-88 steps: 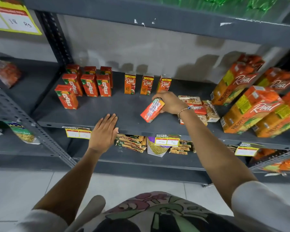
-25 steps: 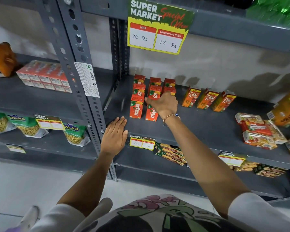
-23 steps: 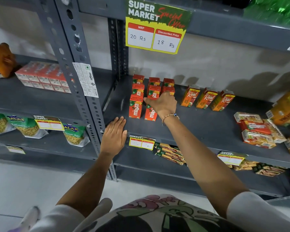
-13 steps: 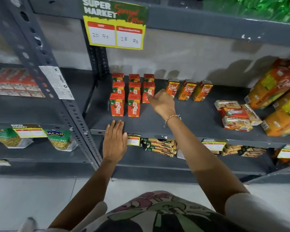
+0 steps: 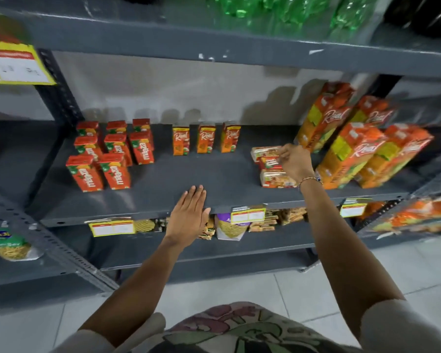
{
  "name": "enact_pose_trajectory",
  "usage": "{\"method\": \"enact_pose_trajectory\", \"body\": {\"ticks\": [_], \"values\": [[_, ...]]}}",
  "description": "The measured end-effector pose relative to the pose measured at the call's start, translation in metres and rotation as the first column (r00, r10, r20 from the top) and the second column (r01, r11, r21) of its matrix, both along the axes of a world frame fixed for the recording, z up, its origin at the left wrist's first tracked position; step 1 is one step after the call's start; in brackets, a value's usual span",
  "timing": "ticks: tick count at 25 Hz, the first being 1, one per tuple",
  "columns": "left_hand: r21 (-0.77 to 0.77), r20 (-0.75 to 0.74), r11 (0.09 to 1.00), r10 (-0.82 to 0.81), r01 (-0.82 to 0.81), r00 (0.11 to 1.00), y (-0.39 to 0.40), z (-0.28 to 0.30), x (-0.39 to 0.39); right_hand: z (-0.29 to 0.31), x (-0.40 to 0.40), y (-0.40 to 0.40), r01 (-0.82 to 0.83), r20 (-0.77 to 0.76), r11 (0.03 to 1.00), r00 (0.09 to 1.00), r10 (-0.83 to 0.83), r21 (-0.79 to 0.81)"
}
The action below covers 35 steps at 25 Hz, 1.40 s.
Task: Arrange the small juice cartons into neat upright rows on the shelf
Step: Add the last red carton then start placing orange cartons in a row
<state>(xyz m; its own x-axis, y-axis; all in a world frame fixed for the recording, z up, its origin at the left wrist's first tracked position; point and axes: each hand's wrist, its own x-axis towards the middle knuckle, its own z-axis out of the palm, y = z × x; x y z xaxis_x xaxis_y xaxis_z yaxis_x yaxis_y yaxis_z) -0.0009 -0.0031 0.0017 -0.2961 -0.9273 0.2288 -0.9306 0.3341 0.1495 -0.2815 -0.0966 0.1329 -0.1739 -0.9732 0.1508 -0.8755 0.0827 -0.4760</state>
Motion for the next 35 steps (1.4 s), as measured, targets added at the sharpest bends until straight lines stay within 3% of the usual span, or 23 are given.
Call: {"method": "enact_pose_trajectory", "body": {"ticks": [3,9,12,19,24,27,29,31,35], "values": [[0.024,-0.025,0.993,0.115,-0.115,0.993,-0.005,-0.002,-0.021,-0.004,-0.041,-0.015,-0.037,-0.046,0.998,0.998,0.039,0.041],[-0.03,-0.051,0.985,0.167,-0.169,0.985,-0.007,-0.012,-0.025,-0.027,-0.048,-0.045,-0.188,-0.104,0.963,0.972,0.211,0.194],[-0.039,-0.067,0.981,0.189,-0.192,0.98,-0.009,-0.015,-0.028,-0.034,-0.05,-0.054,-0.249,-0.213,0.939,0.93,0.3,0.236],[-0.086,-0.09,0.975,0.196,-0.204,0.976,-0.011,-0.018,-0.028,-0.032,-0.058,-0.072,-0.379,-0.254,0.852,0.839,0.481,0.361],[-0.082,-0.092,0.973,0.207,-0.215,0.974,-0.011,-0.018,-0.028,-0.033,-0.051,-0.076,-0.344,-0.489,0.85,0.704,0.515,0.4],[-0.06,-0.084,0.976,0.203,-0.209,0.975,-0.01,-0.016,-0.027,-0.032,-0.051,-0.072,-0.351,-0.433,0.851,0.746,0.506,0.39],[-0.048,-0.074,0.977,0.202,-0.206,0.977,-0.009,-0.013,-0.027,-0.025,-0.048,-0.066,-0.363,-0.316,0.868,0.825,0.468,0.34],[-0.036,-0.062,0.981,0.19,-0.193,0.98,-0.008,-0.011,-0.028,-0.016,-0.037,-0.058,-0.397,-0.181,0.885,0.878,0.443,0.241],[-0.034,-0.044,0.98,0.194,-0.196,0.98,0.003,-0.008,-0.007,-0.006,0.023,-0.03,-0.443,0.039,0.895,0.895,0.445,-0.048]]}}
